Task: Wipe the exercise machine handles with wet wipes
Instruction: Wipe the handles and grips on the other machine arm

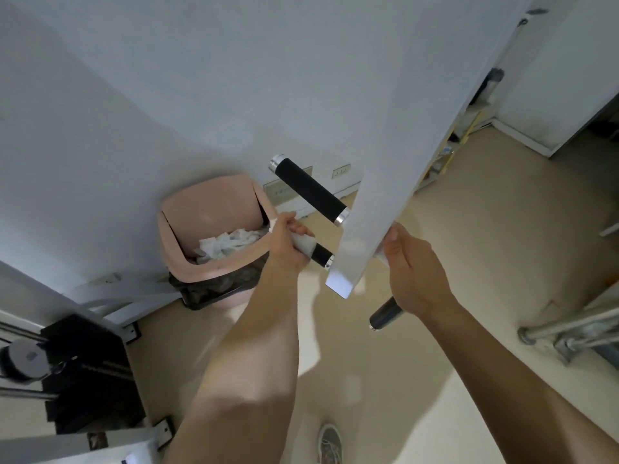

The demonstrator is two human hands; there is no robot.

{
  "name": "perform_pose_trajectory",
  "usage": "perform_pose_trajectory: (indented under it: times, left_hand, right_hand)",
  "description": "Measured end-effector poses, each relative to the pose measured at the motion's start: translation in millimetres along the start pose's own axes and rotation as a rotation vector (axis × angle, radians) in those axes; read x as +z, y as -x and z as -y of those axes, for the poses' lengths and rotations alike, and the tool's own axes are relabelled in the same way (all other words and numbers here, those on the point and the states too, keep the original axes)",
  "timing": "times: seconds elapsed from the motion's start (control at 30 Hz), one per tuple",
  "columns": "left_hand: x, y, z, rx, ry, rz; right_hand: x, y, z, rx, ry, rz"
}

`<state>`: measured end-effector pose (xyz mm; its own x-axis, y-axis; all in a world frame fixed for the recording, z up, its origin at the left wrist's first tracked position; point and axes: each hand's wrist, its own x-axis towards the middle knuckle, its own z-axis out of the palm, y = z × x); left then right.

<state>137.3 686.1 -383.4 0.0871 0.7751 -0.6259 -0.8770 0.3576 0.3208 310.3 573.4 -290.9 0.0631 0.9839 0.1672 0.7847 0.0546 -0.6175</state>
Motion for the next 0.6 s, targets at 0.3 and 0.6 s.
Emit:
perform_pose_trajectory:
  times: [0.3,0.6]
  left_hand:
    - [6.3,5.0,27.5,-0.123,-0.175,-0.134]
    - [-10.8,-7.0,13.7,-0.082,0.195,0.207]
  right_hand:
    - [0.2,-5.3,-6.0,-0.018,-0.033,0.007]
    - [1.4,-3.4,-5.5,-0.016,0.005,-0.005]
